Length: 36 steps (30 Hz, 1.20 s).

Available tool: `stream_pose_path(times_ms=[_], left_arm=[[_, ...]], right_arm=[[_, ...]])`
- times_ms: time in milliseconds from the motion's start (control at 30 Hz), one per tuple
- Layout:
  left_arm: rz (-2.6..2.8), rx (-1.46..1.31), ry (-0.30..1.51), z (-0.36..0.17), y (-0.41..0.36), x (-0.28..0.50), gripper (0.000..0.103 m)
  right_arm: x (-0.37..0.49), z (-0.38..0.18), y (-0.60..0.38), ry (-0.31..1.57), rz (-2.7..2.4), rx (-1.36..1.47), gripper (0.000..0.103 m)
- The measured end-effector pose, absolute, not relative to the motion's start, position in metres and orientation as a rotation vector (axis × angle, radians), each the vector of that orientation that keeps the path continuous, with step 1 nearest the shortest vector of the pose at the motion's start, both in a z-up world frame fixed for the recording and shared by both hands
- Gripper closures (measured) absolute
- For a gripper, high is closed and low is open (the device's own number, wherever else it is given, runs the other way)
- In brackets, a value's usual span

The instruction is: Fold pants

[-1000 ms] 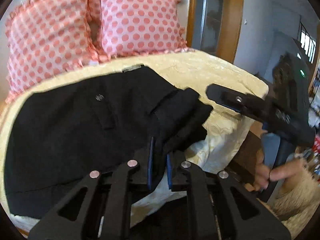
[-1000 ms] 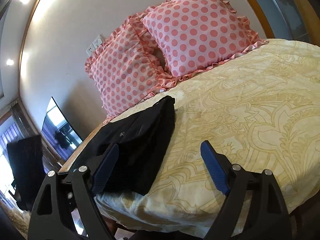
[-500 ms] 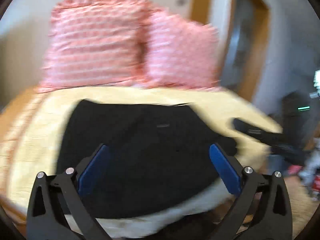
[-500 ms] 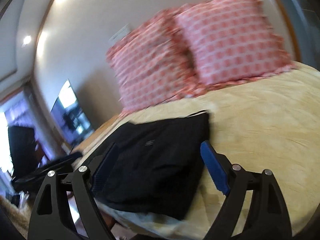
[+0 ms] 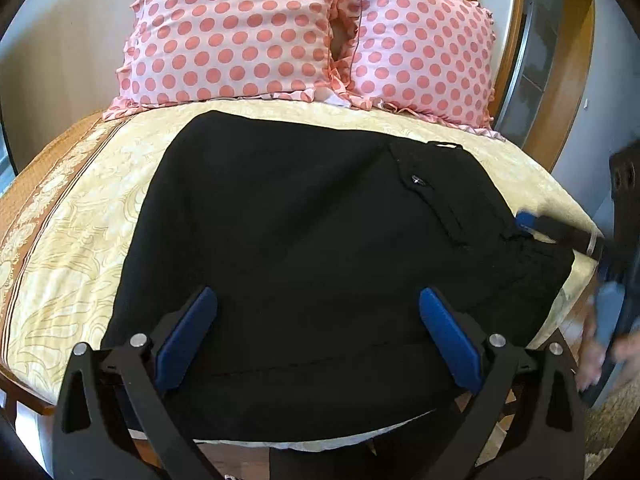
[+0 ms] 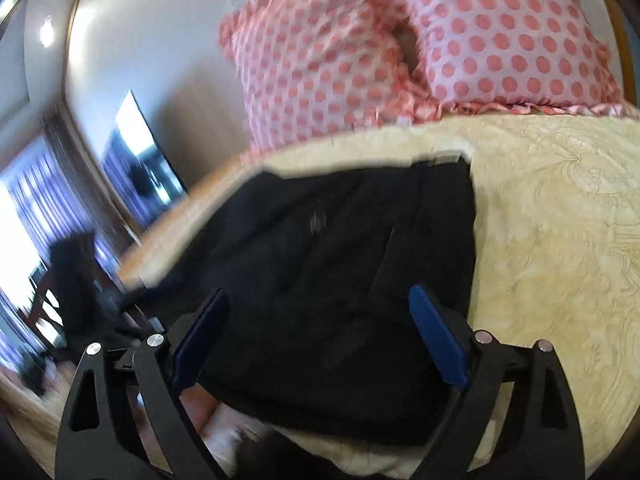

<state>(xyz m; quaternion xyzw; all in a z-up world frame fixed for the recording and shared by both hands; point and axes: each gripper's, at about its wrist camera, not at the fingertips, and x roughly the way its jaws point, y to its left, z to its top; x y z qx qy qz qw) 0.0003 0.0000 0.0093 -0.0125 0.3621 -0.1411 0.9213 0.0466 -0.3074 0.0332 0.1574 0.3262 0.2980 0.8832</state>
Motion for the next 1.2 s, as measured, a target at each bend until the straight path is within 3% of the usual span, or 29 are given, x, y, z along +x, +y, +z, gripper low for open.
stream_pose_path(times_ms=[133,233,433,500,633,700,867,967,1000,1067,1200], left_arm=[[-0.299,-0.029,0.726,0.011,-0.001,-0.002,0.002],[-0.296,-0.025,0.724,0.011,-0.003,-0.002,0.002],[-0.306,-0.021,0.717,0.010,-0.003,-0.003,0.002],[-0.310,-0.022,0.715,0.010,-0.003,-0.003,0.002],[-0.314,-0.022,0.709,0.009,-0.002,-0.004,0.002],[-0.317,-0.021,0.704,0.009,-0.002,-0.004,0.002],[-0.326,-0.022,0.700,0.009,-0.001,-0.004,0.002],[-0.331,-0.024,0.696,0.008,-0.001,-0.005,0.002],[-0.332,-0.023,0.695,0.008,-0.001,-0.005,0.002],[-0.334,-0.023,0.692,0.008,-0.001,-0.005,0.002],[-0.431,-0.153,0.681,0.023,0.018,-0.004,0.002]], right_arm=[[0.090,0.031,-0.328,0.782,0.502,0.377,0.010],[0.120,0.018,-0.328,0.879,0.462,0.378,0.019],[0.146,0.007,-0.322,0.941,0.457,0.380,0.027],[0.148,0.007,-0.318,0.951,0.466,0.366,0.037],[0.151,0.007,-0.313,0.941,0.457,0.320,0.040],[0.152,0.006,-0.316,0.942,0.454,0.327,0.048],[0.157,0.003,-0.323,0.941,0.474,0.397,0.049],[0.158,0.002,-0.321,0.928,0.474,0.377,0.060],[0.156,0.004,-0.320,0.916,0.487,0.375,0.070],[0.150,0.013,-0.315,0.870,0.504,0.335,0.079],[0.135,0.033,-0.302,0.769,0.553,0.226,0.081]])
